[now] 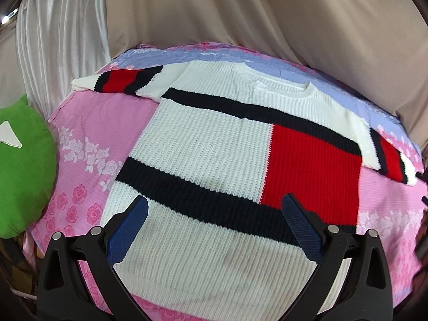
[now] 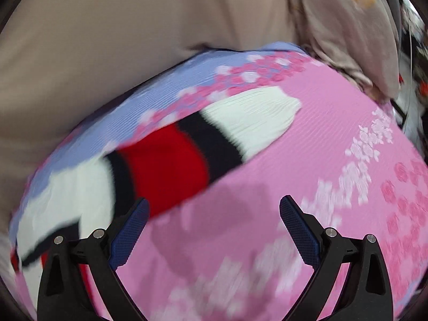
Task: Fold small clothes
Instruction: 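Grasp one sleeve cuff with the right tool while the left tool grasps the other cuff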
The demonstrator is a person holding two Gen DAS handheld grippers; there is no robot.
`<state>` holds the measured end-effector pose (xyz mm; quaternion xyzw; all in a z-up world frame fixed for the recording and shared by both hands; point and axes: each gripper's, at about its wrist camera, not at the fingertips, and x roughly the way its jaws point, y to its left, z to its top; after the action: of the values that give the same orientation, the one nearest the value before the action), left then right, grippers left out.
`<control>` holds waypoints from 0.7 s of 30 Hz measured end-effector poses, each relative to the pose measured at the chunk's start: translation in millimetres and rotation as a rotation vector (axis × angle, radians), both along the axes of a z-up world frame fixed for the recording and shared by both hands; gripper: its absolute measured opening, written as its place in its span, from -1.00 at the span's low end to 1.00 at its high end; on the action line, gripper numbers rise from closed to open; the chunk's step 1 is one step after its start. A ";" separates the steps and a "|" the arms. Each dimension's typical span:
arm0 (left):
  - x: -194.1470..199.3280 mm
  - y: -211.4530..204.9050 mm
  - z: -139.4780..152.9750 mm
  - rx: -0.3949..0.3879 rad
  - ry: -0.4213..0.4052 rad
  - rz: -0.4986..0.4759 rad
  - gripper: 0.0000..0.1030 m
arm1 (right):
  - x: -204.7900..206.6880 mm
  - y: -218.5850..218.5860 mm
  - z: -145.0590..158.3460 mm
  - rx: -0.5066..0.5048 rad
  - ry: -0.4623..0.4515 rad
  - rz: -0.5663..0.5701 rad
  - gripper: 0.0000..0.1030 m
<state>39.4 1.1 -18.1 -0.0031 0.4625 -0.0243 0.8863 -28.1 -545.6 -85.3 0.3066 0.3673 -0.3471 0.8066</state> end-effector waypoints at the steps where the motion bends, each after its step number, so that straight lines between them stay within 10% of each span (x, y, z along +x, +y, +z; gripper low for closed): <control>1: 2.9 -2.5 -3.0 0.009 0.003 0.000 0.90 | 2.6 -19.8 -6.4 0.015 -0.005 -0.033 0.83; 8: 20.3 -22.6 -25.2 0.016 0.038 -0.019 0.90 | 33.4 -93.2 -51.8 0.091 0.002 -0.112 0.14; 11: 28.4 -26.7 -29.0 0.003 0.050 -0.035 0.89 | 52.5 -86.3 -45.6 0.093 -0.002 -0.055 -0.81; 15: 41.7 -25.1 -23.6 -0.028 0.038 -0.039 0.89 | 83.0 -39.5 28.2 0.004 -0.189 0.098 -0.87; 21: 68.1 -11.7 -6.2 -0.103 -0.006 -0.021 0.89 | 171.4 152.7 142.8 -0.045 -0.468 0.665 -0.77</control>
<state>107.5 -10.5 -24.3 -0.0438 0.4578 -0.0575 0.8861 143.3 -392.9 57.5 0.2239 0.2454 0.0037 0.9432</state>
